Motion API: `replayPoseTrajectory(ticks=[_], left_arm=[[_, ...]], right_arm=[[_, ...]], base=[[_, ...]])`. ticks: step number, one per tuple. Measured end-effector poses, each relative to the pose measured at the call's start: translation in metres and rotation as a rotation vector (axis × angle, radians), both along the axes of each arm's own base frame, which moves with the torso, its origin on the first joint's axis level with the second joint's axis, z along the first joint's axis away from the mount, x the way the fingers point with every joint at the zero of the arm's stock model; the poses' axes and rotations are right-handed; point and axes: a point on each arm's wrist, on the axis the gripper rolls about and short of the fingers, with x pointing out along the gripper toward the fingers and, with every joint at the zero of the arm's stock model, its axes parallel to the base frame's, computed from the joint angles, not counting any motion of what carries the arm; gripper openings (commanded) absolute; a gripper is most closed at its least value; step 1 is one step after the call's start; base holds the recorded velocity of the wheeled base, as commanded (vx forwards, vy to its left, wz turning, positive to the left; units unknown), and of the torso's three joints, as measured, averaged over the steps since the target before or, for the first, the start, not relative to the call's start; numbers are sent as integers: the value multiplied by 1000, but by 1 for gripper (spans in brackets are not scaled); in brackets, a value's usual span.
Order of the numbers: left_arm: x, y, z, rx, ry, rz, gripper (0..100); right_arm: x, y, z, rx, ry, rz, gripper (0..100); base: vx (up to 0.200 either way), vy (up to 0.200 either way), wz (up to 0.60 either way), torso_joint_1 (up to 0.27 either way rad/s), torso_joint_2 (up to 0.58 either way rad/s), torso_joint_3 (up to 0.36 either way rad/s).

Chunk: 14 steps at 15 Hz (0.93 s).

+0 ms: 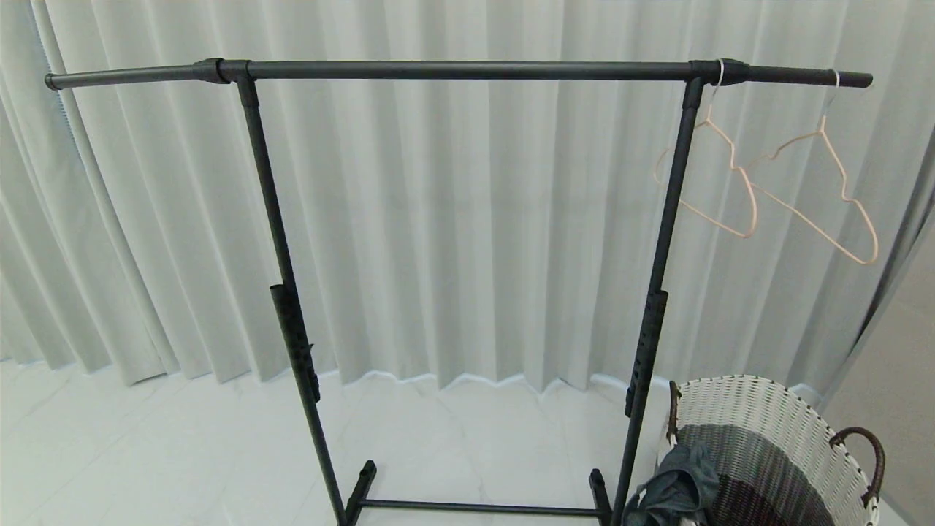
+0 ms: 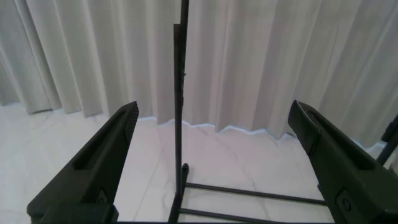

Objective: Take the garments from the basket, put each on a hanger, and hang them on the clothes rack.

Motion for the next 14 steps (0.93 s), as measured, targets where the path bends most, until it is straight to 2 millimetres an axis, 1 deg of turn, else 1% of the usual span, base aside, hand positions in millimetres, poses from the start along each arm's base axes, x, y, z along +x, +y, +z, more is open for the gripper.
replayPoseTrajectory(ticks=[3, 9, 14], left_arm=[[0, 0, 0, 1, 0, 0, 100], [0, 0, 0, -25, 0, 3, 100], [0, 0, 0, -20, -1, 4, 100]], right_arm=[[0, 0, 0, 0, 0, 0, 100], [0, 0, 0, 0, 0, 0, 100], [0, 0, 0, 27, -1, 0, 100]], base=[[0, 0, 0, 0, 0, 0], [0, 200, 0, 3, 0, 6], [0, 0, 0, 0, 0, 0]])
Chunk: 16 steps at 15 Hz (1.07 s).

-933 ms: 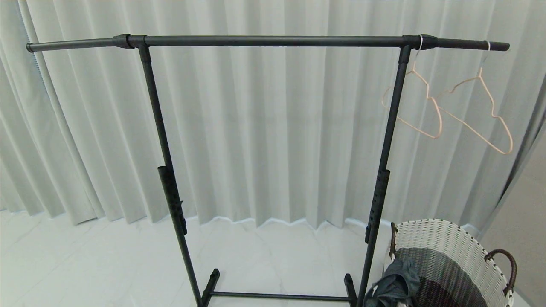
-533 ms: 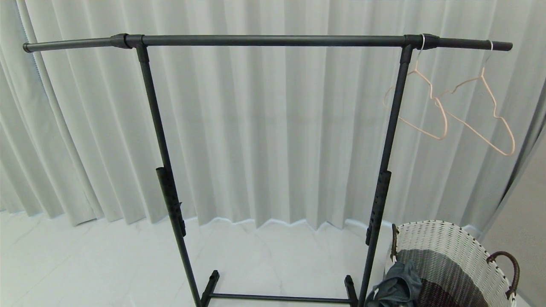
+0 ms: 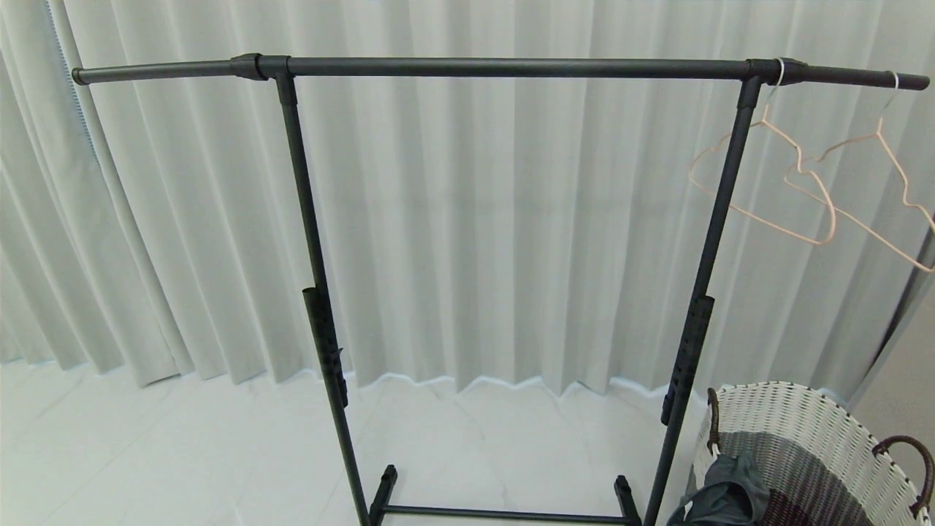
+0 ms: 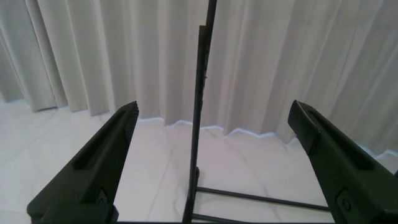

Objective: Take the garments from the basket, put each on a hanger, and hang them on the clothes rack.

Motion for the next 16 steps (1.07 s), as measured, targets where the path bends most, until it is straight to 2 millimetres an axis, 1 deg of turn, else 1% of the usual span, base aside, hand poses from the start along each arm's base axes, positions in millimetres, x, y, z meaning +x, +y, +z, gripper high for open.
replayPoseTrajectory(ticks=[16], left_arm=[[0, 0, 0, -9, -1, 0, 100]], right_arm=[[0, 0, 1, -63, -4, 3, 100]], base=[[0, 0, 0, 0, 0, 0]])
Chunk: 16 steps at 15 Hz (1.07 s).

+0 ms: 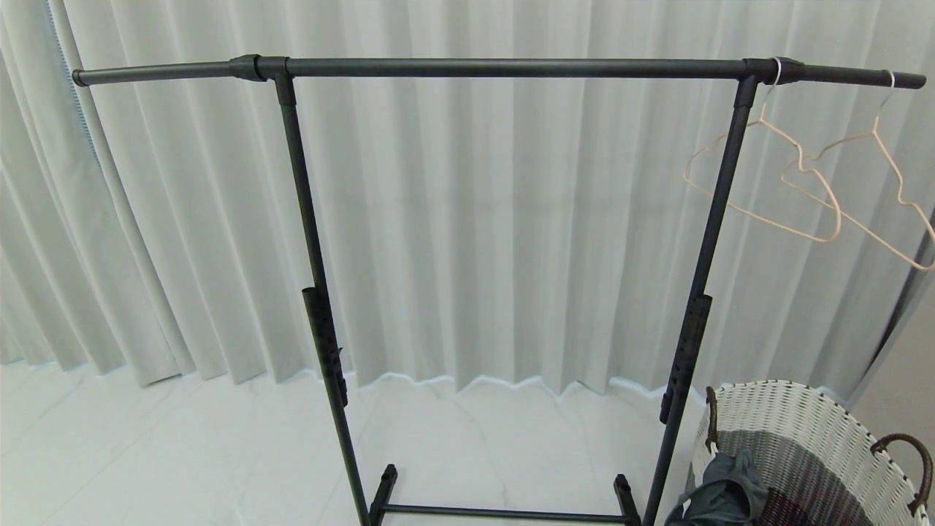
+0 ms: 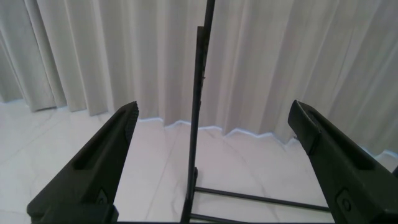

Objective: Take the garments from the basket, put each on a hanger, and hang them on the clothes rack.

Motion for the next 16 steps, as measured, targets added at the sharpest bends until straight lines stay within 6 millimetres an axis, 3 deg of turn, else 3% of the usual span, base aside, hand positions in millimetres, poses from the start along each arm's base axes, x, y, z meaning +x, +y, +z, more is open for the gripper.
replayPoseTrajectory(ticks=[2, 5, 9, 12, 16], left_arm=[[0, 0, 0, 0, 0, 0, 100], [0, 0, 0, 0, 0, 0, 100], [0, 0, 0, 0, 0, 0, 100], [0, 0, 0, 0, 0, 1, 100], [0, 0, 0, 0, 0, 0, 100]], right_arm=[[-2, 1, 9, 6, -26, 61, 100], [0, 2, 46, 12, -32, 157, 100], [43, 5, 73, -84, 222, 219, 100], [87, 7, 70, -206, 472, 239, 100], [137, 7, 42, -353, 797, 196, 100]], base=[[0, 0, 0, 0, 0, 0], [0, 0, 0, 0, 0, 0], [0, 0, 0, 0, 0, 0], [0, 0, 0, 0, 0, 0], [0, 0, 0, 0, 0, 0]])
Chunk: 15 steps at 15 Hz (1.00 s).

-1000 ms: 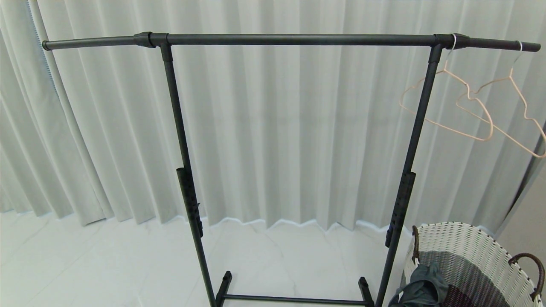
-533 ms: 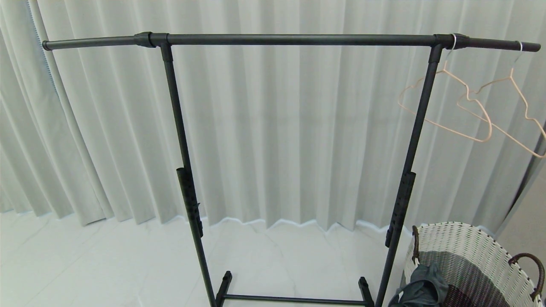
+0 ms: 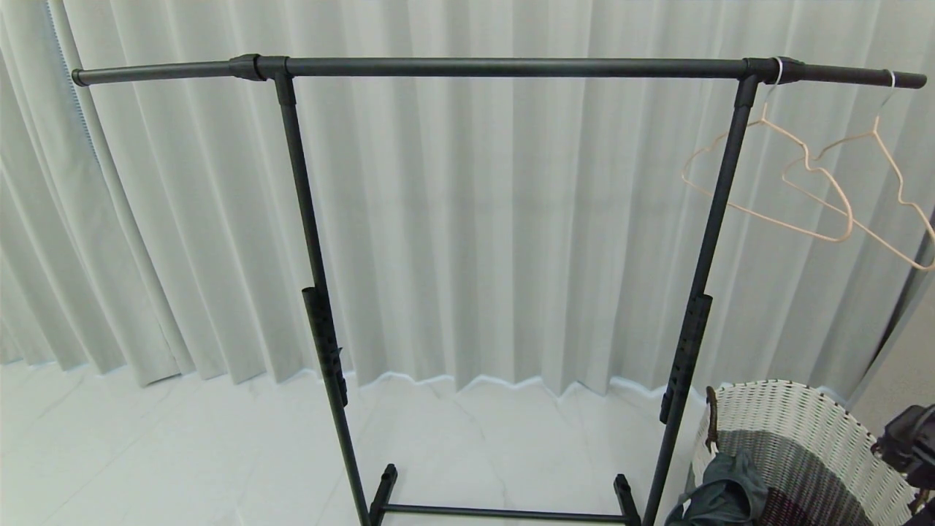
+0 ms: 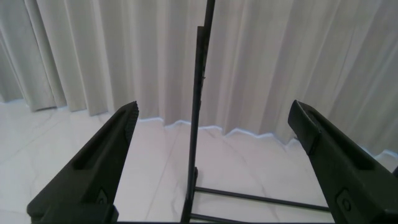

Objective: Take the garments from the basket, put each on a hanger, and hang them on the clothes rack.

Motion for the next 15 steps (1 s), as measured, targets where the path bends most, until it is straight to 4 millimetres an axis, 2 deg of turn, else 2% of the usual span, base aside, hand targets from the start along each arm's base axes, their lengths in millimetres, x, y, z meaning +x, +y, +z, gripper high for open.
replayPoseTrajectory(ticks=[5, 10, 15], left_arm=[[0, 0, 0, 0, 0, 1, 100], [0, 0, 0, 0, 0, 0, 100], [0, 0, 0, 0, 0, 0, 100]], right_arm=[[36, 5, -43, -57, 204, 23, 100], [53, 7, -85, -98, 239, 8, 100], [63, 10, -111, -141, 294, 0, 100]], base=[[0, 0, 0, 0, 0, 0], [0, 0, 0, 0, 0, 0], [0, 0, 0, 0, 0, 0]])
